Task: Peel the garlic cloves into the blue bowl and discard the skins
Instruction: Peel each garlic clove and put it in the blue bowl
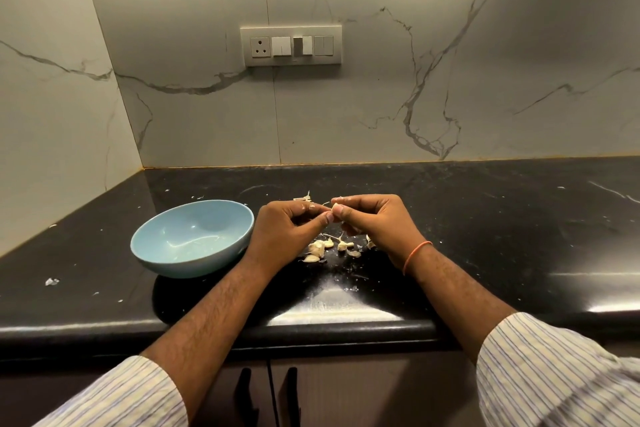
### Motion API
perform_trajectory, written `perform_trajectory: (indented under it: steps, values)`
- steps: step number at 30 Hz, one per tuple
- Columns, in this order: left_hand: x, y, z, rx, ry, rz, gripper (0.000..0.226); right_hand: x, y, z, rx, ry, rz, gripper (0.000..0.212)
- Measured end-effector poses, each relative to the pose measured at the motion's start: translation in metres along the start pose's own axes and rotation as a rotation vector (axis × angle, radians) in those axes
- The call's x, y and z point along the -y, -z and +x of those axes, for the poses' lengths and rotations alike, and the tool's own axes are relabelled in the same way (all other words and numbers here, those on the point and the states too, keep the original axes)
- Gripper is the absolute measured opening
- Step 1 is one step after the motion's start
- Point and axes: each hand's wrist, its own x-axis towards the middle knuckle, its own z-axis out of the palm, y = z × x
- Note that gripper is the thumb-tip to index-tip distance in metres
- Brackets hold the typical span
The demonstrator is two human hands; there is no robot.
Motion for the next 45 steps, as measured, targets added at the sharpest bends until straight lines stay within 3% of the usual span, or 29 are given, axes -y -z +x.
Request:
perform_trajectory:
  steps: [13, 28, 32, 34, 45]
  values:
    - [-0.0009, -0.0016, -0.0003, 0.006, -0.015, 0.055, 0.006, -0.0043, 0.0012, 0.0022, 0.091, 0.06, -0.163, 0.024]
    - [0.001, -0.003, 0.002, 0.05, 0.031, 0.052, 0.008, -0.0006, 0.0023, -0.0008, 0.123, 0.091, -0.161, 0.026]
    - [0.002, -0.0015, 0.0032, 0.021, 0.06, 0.044, 0.022, 0.0, 0.0004, -0.0018, 0.131, 0.101, -0.139, 0.024]
    - [0.0029, -0.0021, 0.0037, 0.028, 0.05, 0.038, 0.011, -0.0011, -0.0001, -0.0011, 0.102, 0.107, -0.126, 0.024]
    - [-0.0034, 0.0022, 0.0044, 0.102, 0.158, -0.201, 0.019, -0.0018, 0.0014, 0.003, 0.021, 0.097, -0.066, 0.032]
